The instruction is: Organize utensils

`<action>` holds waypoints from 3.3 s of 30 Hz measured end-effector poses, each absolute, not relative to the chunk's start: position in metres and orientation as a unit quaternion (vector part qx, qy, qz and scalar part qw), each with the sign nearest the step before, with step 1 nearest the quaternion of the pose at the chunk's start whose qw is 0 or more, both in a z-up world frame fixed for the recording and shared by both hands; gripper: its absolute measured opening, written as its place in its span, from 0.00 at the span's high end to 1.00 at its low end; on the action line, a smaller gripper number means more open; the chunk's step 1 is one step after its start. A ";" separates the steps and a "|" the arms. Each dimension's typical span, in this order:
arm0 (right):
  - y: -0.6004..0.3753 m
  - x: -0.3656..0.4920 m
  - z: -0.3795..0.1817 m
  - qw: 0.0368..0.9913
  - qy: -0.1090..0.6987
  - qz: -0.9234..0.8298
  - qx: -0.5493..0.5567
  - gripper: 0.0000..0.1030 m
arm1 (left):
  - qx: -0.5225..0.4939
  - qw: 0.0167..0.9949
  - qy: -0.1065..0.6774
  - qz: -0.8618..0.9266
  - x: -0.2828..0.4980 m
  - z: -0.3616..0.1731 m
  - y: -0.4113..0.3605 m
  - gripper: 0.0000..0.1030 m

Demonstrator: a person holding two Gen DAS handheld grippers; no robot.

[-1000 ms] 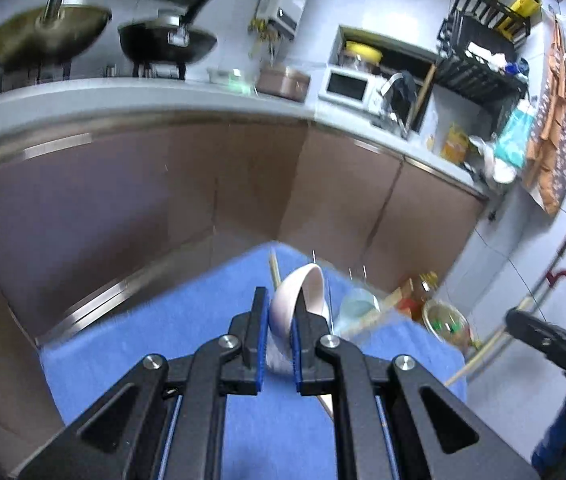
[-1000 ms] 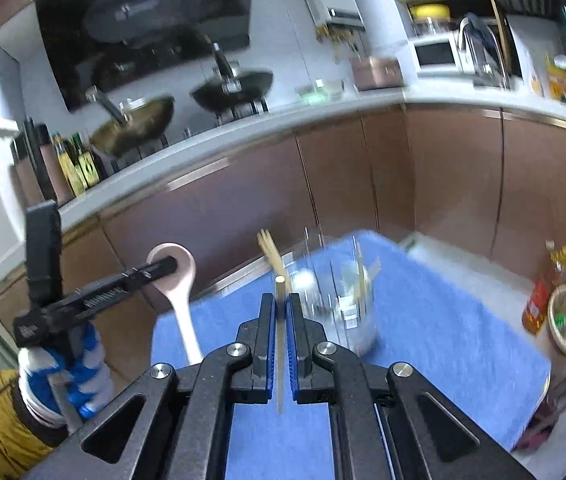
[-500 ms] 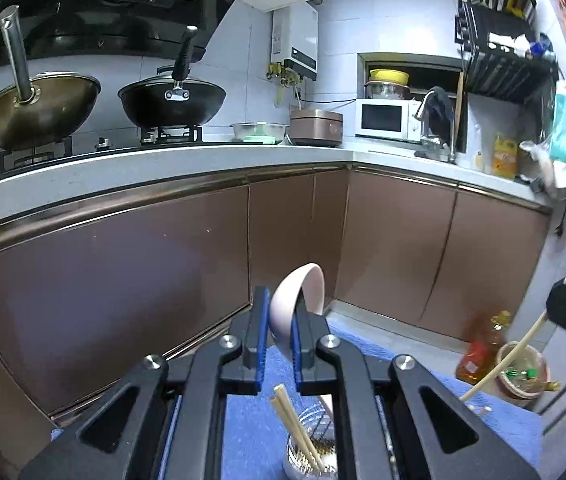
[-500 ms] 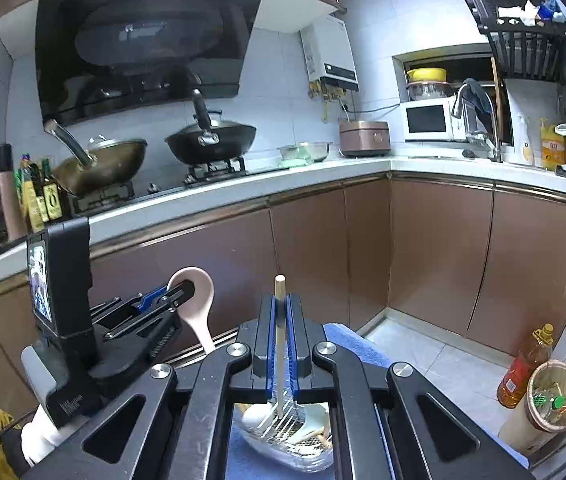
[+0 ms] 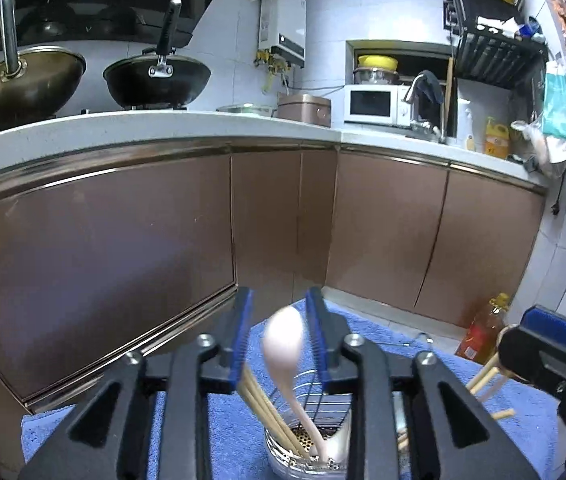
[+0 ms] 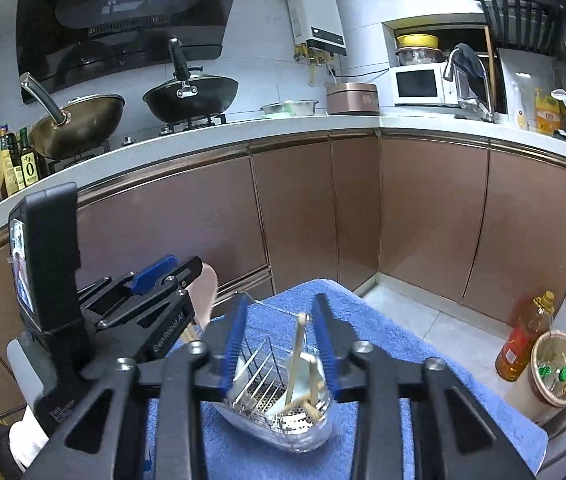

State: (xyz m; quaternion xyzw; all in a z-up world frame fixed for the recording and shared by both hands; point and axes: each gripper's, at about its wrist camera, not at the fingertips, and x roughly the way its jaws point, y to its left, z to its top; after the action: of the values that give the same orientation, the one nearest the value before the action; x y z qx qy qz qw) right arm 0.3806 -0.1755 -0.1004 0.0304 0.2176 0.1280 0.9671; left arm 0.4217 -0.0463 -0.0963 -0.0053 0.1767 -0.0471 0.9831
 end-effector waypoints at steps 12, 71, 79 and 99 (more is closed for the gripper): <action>-0.182 0.300 -0.072 0.979 0.175 0.103 0.030 0.47 | -0.008 0.985 0.164 -0.049 0.348 -0.055 -0.018 0.46; -0.168 0.036 -0.025 0.998 0.052 -0.027 0.032 0.00 | 0.044 0.998 0.036 0.003 0.029 -0.005 0.006 0.30; -0.169 0.032 -0.024 0.997 0.047 -0.056 0.034 0.00 | 0.040 0.998 0.035 0.020 0.026 -0.006 0.013 0.30; -0.172 0.033 -0.027 0.996 0.051 -0.064 0.034 0.00 | 0.034 0.998 0.037 0.033 0.024 -0.008 0.015 0.30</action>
State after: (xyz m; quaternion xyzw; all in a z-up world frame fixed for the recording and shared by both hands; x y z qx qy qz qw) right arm 0.0328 -0.1719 -0.0265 0.0335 0.0508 -0.0644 0.9961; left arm 0.0243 0.0146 -0.0078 0.0340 0.0373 0.0331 0.9982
